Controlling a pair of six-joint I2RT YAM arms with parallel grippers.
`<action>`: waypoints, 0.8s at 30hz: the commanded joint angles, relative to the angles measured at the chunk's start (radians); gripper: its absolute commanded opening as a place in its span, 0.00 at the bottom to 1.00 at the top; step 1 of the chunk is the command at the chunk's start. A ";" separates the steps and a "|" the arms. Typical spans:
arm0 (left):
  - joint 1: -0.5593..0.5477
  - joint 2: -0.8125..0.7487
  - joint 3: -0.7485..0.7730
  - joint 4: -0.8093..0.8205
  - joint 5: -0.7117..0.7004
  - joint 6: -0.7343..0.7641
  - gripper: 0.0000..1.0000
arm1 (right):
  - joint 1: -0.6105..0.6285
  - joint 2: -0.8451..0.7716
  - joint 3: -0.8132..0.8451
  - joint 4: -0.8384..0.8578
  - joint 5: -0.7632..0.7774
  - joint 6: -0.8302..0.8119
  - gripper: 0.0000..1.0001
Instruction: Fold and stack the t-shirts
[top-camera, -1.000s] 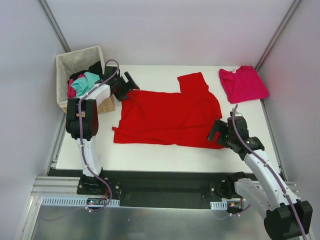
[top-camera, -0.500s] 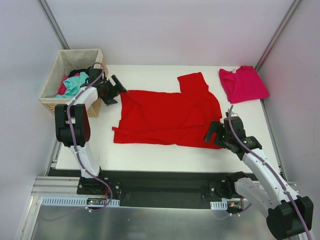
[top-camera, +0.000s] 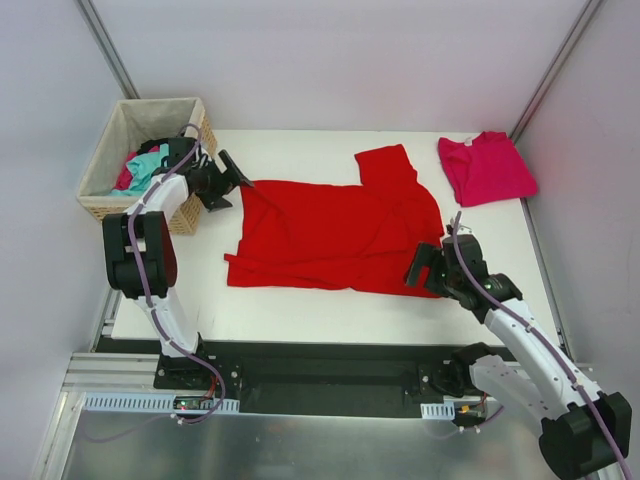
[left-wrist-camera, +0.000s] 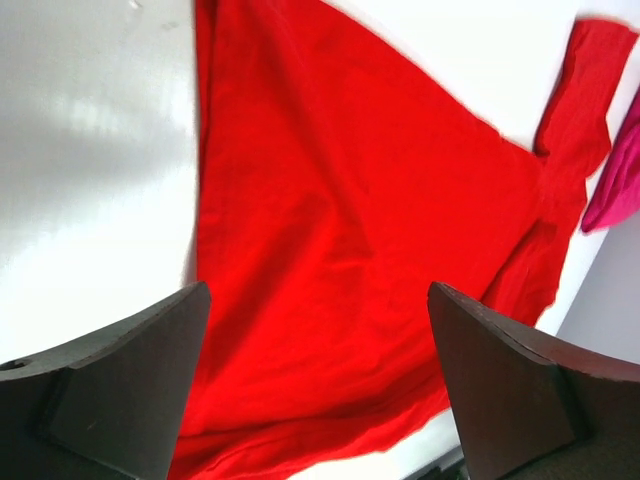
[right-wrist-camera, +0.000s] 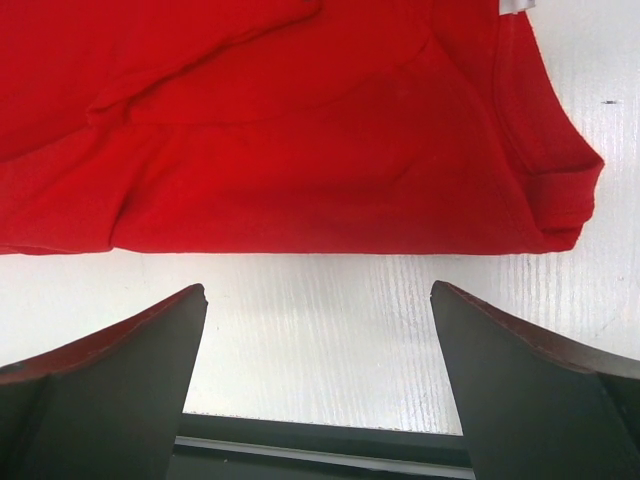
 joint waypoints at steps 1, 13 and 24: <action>0.034 -0.147 0.019 0.033 -0.043 -0.045 0.90 | 0.029 -0.017 0.049 -0.009 0.043 0.011 1.00; -0.060 -0.494 -0.271 -0.164 -0.083 0.017 0.90 | 0.099 -0.005 0.075 -0.010 0.092 0.016 1.00; -0.058 -0.658 -0.478 -0.259 -0.148 0.049 0.90 | 0.081 0.063 0.173 -0.011 0.209 -0.044 1.00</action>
